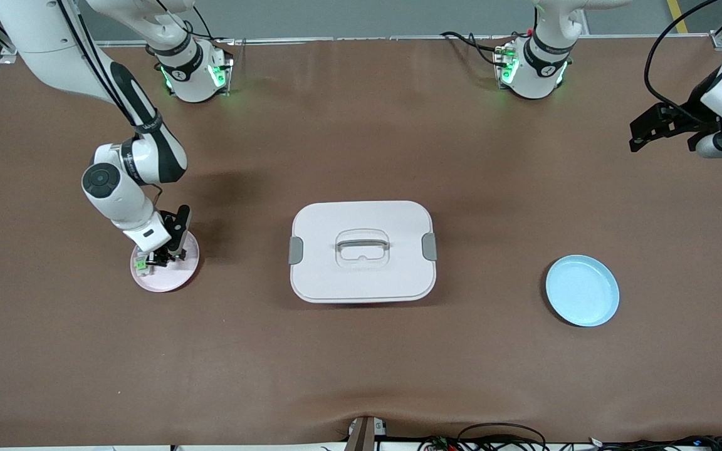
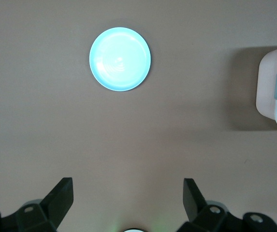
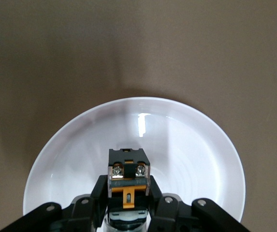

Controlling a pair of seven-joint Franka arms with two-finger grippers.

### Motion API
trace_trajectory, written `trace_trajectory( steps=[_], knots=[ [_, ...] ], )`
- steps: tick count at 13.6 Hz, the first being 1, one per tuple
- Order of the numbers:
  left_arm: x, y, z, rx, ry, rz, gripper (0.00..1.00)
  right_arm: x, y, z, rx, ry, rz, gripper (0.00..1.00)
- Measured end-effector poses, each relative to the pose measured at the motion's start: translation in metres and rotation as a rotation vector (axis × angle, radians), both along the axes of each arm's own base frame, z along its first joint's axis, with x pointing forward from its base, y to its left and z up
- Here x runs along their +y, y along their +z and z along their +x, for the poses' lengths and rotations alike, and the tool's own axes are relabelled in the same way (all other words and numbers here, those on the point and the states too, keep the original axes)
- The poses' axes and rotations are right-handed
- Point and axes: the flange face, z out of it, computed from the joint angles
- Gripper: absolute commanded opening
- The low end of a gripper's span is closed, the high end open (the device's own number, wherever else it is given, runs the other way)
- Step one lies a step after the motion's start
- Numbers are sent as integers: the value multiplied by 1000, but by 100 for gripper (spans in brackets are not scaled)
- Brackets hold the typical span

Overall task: Transfer orange switch to right arm and place
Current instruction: 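Lower the switch onto the pink plate and open the right gripper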

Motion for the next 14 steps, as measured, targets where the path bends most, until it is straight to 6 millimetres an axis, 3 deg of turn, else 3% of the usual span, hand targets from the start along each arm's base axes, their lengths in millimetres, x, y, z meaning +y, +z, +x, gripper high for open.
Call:
trace_trajectory(
  steps=[10,12,14],
  knots=[
    [2,-1,0,2,4,0,100,-8,9,21,47,-22,-19,100],
    [3,-1,0,2,5,0,100,-12,25,30,122,-45,-42,100],
    [3,-1,0,2,6,0,100,-18,57,42,211,-84,-72,100]
  ],
)
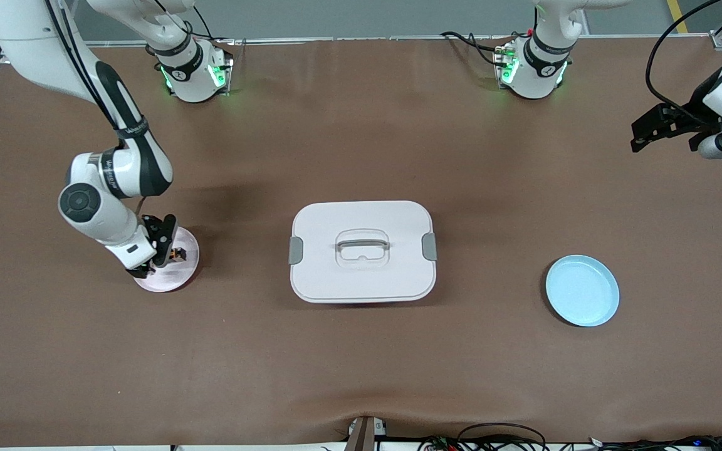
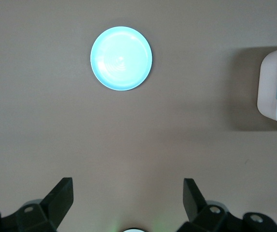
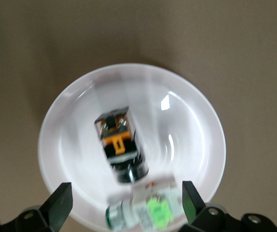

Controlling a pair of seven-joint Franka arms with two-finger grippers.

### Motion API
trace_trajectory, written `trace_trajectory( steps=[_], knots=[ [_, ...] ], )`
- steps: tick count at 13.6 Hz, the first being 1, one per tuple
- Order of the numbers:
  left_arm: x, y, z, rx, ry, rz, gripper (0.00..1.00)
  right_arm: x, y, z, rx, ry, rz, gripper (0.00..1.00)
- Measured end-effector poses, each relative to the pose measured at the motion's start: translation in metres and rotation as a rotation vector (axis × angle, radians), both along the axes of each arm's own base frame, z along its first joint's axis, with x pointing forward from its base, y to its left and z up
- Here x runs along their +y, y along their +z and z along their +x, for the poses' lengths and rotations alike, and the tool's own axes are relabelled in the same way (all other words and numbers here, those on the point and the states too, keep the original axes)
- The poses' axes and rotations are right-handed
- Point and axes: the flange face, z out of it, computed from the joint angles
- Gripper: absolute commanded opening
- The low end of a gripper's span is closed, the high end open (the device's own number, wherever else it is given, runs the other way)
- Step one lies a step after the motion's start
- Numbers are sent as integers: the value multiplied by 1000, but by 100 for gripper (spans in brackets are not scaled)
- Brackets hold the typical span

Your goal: Transfer orange switch to right arm and place

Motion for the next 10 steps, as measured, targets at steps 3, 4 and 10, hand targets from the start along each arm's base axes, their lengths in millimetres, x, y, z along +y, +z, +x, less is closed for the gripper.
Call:
trace_trajectory(
  steps=[3,4,10],
  knots=[
    [0,-1,0,1,0,0,100,-10,78,22,119,-69,-46,100],
    [0,-1,0,2,0,0,100,-12,106,28,140,-93,-57,100],
    [0,-1,0,2,0,0,100,-17,184,43,155,-204,-86,100]
  ],
)
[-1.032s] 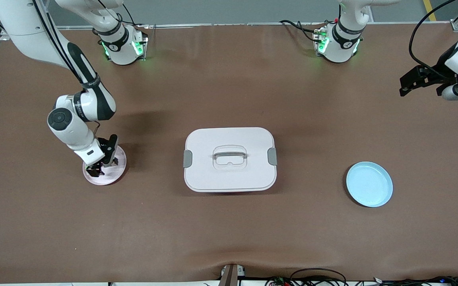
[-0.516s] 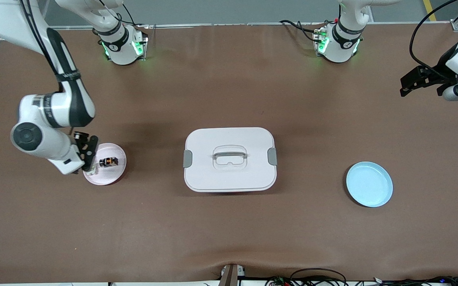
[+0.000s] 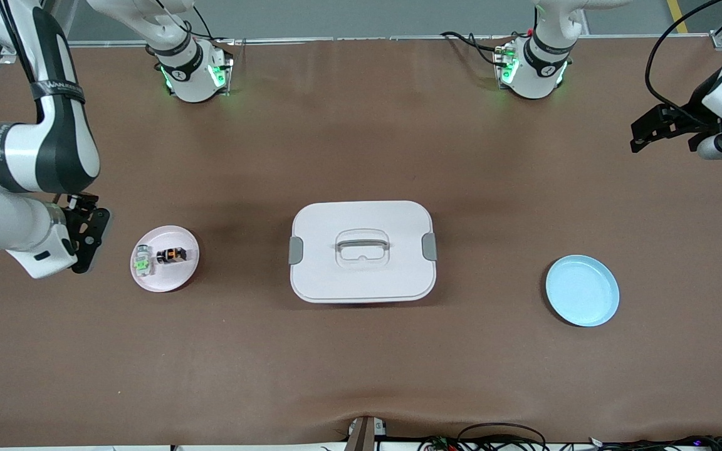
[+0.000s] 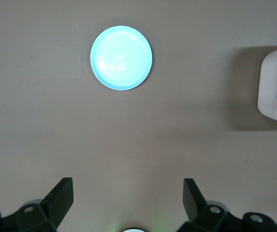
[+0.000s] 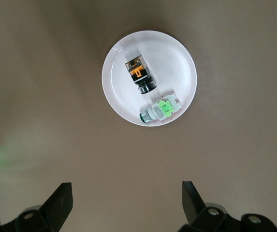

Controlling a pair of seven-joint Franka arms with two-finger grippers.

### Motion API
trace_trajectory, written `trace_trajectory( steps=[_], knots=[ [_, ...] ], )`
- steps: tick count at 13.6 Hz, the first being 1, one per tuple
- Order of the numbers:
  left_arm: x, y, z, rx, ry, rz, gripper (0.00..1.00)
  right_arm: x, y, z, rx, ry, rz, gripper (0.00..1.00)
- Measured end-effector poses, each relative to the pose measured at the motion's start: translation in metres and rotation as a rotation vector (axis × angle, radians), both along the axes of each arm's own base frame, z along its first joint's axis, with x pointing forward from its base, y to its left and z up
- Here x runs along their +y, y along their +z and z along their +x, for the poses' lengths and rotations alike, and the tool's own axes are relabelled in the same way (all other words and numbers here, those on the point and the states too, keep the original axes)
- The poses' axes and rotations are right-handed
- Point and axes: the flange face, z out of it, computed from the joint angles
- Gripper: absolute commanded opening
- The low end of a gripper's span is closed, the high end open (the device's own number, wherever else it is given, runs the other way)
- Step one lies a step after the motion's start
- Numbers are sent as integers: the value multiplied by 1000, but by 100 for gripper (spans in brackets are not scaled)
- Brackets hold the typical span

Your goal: Transfer orange switch to right arm and place

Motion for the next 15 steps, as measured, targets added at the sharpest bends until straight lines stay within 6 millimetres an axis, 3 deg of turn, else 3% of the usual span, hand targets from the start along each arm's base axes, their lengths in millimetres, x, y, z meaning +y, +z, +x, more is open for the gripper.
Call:
trace_trajectory(
  steps=[9,12,15],
  knots=[
    [0,0,0,0,0,0,100,-11,88,2,-198,-521,-111,100],
    [0,0,0,0,0,0,100,-15,111,5,-255,-602,-116,100],
    [0,0,0,0,0,0,100,-33,144,7,-319,-656,-109,100]
  ],
)
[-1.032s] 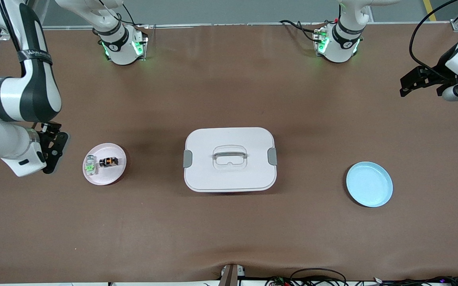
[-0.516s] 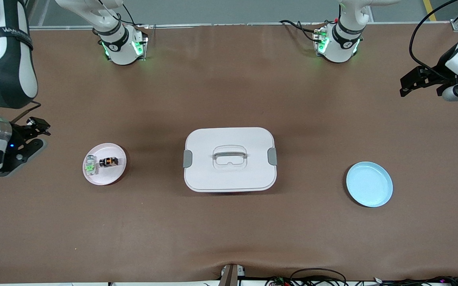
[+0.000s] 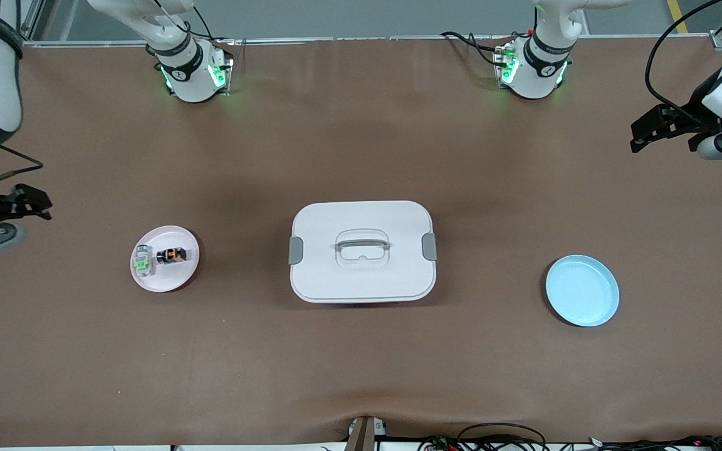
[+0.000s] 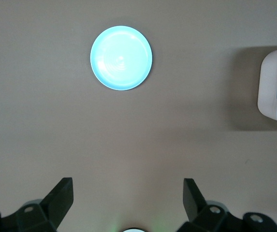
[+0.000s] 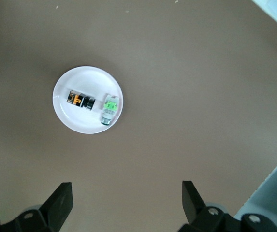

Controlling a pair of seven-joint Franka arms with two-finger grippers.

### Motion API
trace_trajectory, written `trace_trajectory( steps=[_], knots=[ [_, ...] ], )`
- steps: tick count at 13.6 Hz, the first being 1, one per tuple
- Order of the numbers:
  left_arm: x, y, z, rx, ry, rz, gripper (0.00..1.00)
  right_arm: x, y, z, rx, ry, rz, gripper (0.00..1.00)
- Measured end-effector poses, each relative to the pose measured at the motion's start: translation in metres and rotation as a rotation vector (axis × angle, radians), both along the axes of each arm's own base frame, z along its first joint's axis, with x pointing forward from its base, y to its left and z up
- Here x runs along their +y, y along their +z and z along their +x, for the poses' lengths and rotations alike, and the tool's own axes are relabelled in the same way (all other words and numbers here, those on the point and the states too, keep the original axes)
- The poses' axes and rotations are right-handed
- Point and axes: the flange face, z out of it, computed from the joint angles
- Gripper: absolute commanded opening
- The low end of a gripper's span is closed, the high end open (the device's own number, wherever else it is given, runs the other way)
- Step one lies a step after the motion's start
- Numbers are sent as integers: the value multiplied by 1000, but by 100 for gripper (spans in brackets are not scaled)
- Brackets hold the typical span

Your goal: Transfer orange switch to right arm and place

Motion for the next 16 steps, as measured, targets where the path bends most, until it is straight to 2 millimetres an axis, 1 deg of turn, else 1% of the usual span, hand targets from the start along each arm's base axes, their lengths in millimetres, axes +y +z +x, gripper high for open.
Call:
trace_trajectory(
  steps=[2,3,5,7,10,16],
  knots=[
    [0,0,0,0,0,0,100,-16,22,-3,-30,-31,1,100],
    [0,0,0,0,0,0,100,-24,30,-4,-41,-47,11,100],
    [0,0,0,0,0,0,100,-40,37,-6,-63,-82,72,100],
    [0,0,0,1,0,0,100,-50,40,-8,-77,-126,101,100],
    [0,0,0,1,0,0,100,-49,46,-10,-103,-237,105,100],
    [0,-1,0,1,0,0,100,-44,53,-13,-106,-245,122,100]
  ],
)
